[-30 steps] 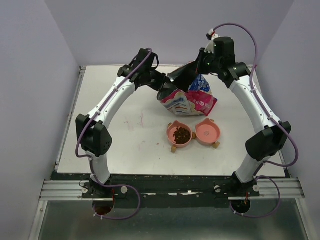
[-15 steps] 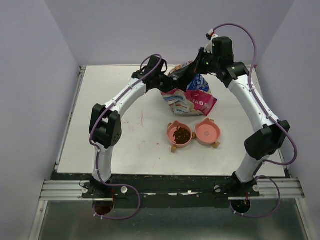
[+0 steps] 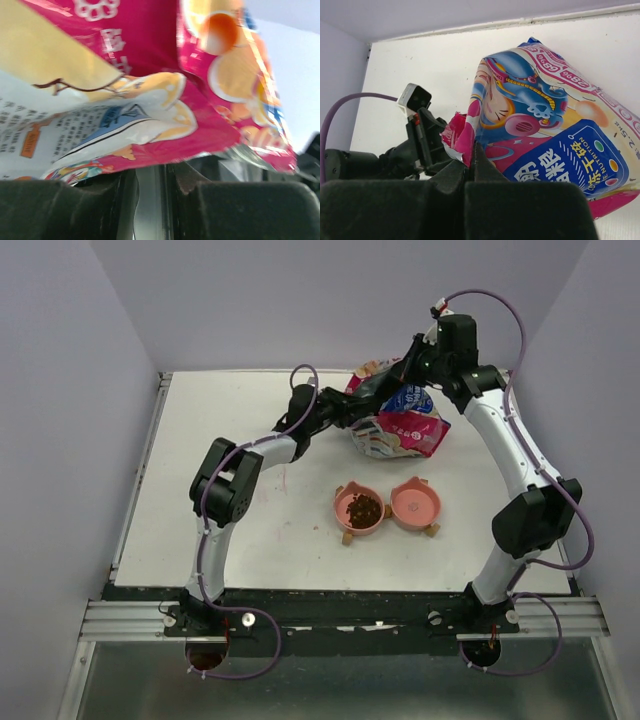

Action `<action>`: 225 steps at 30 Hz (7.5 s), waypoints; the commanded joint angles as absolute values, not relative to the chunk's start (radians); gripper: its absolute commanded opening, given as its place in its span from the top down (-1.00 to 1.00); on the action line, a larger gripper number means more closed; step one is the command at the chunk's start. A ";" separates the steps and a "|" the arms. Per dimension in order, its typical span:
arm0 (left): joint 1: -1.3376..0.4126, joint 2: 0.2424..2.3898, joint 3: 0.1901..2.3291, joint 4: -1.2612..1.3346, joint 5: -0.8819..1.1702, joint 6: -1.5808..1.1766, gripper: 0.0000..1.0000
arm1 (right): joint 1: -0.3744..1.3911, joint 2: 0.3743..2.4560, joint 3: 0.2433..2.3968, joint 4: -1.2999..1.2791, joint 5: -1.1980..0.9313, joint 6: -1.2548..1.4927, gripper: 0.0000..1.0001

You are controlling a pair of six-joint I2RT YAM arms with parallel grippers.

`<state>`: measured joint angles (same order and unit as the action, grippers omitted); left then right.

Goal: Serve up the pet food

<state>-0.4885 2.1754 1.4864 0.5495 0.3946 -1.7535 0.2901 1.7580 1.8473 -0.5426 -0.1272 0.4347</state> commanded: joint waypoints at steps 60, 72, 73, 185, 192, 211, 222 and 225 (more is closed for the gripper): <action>-0.408 1.796 1.255 0.461 0.505 -1.812 1.00 | 0.170 1.746 1.985 -0.414 -0.221 0.456 1.00; -0.405 1.810 1.168 0.637 0.502 -1.967 1.00 | 0.169 1.743 1.977 -0.417 -0.231 0.446 0.99; -0.410 1.795 1.167 0.623 0.494 -1.967 1.00 | 0.169 1.747 1.982 -0.419 -0.238 0.448 1.00; -0.325 1.329 0.647 0.948 0.749 -2.013 1.00 | 0.169 1.779 2.042 -0.439 -0.209 0.405 0.99; -0.442 1.347 0.611 0.960 0.730 -2.002 1.00 | 0.169 1.787 2.051 -0.439 -0.215 0.405 1.00; -0.569 1.627 0.661 1.128 0.762 -1.990 1.00 | 0.169 1.755 2.019 -0.436 -0.207 0.396 1.00; -0.592 1.703 0.669 1.046 0.818 -1.893 1.00 | 0.169 1.746 2.010 -0.437 -0.198 0.391 0.99; -0.600 1.716 0.676 1.003 0.816 -1.862 1.00 | 0.169 1.743 2.005 -0.437 -0.192 0.390 0.99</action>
<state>-0.5827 1.6943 0.6430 1.0382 0.7811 -1.9347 0.1772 1.8194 1.9682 -0.5793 -0.1963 0.3908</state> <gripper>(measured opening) 0.316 0.006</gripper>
